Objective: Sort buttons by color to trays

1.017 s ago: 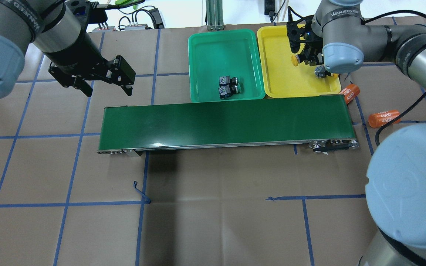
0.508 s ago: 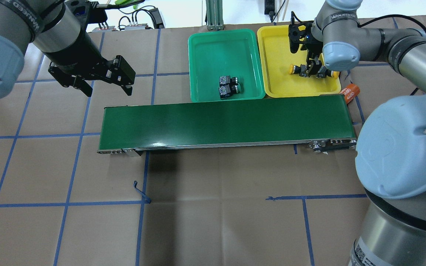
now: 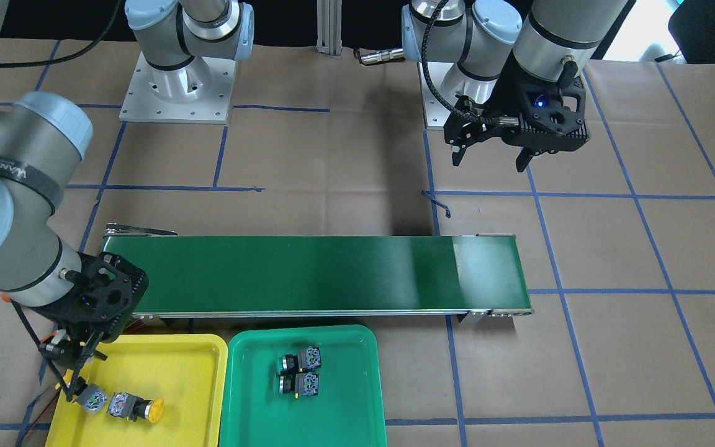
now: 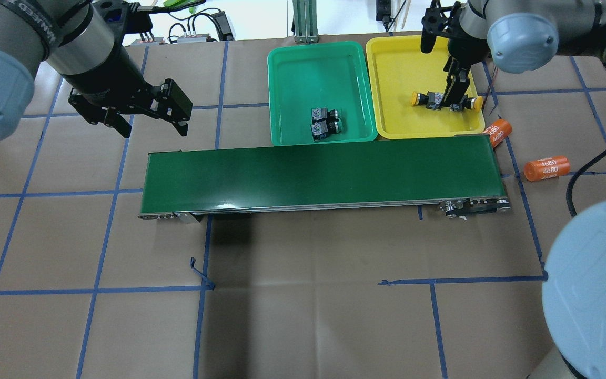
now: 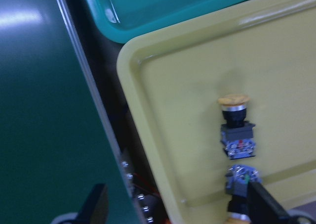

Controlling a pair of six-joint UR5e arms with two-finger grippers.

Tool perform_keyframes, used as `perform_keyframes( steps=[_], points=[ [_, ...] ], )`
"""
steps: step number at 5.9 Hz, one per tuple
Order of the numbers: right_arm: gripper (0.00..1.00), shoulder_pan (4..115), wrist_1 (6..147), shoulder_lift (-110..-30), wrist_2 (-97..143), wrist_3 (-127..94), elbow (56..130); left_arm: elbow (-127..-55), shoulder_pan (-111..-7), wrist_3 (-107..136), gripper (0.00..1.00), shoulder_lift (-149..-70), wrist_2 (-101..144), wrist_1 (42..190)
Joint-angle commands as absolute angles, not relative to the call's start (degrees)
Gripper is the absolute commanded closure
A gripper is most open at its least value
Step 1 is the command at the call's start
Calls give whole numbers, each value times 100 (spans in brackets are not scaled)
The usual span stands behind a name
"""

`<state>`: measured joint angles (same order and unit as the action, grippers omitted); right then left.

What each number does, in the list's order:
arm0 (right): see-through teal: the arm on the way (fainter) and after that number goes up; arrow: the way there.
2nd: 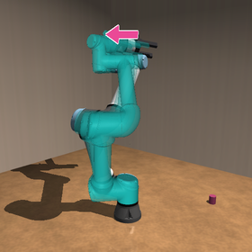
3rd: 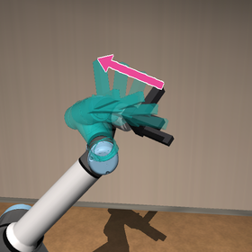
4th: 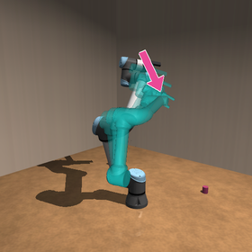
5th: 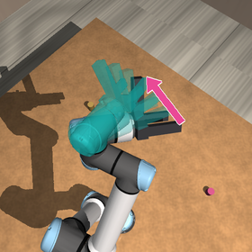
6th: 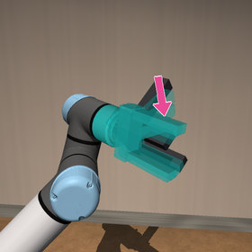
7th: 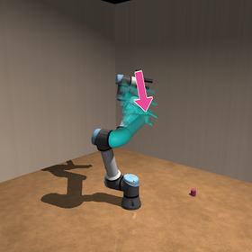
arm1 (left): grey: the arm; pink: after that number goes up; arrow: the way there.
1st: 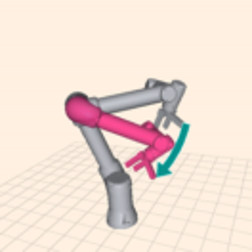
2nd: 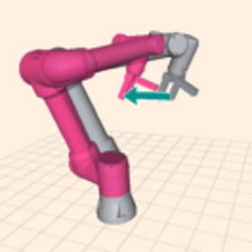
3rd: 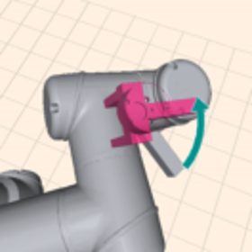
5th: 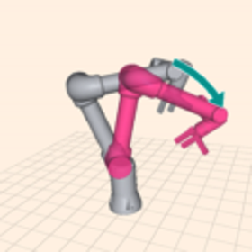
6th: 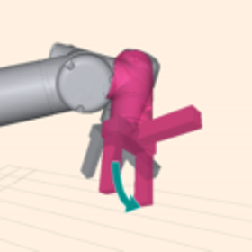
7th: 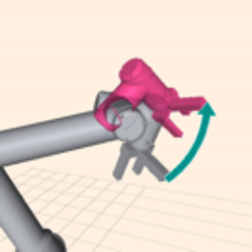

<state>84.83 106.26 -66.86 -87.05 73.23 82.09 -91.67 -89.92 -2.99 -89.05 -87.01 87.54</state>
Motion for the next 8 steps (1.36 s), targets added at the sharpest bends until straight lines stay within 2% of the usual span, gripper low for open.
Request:
perform_keyframes(
  steps=[1, 2, 3, 6, 8],
  points=[
    [0, 8569, 9863, -7650, -8649, 5239, 8662, -9167, -8991, -299, 1, -8912, -8701, 8754],
    [0, 8717, 9870, -8290, -8622, 4377, 9223, -9167, -8991, -299, 1, -8912, -8701, 8754],
    [0, 8762, 9888, -8819, -8657, 3289, 9489, -9167, -8991, -299, 1, -8912, -8701, 8754],
    [0, 8771, 10064, -8859, -8614, 1882, 9528, -9158, -8991, -299, 1, -8912, -8701, 8763],
    [0, 8789, 8989, -8851, -8604, 280, 9056, -9158, -8991, -299, 1, -8903, -8701, 8763]
  ],
)
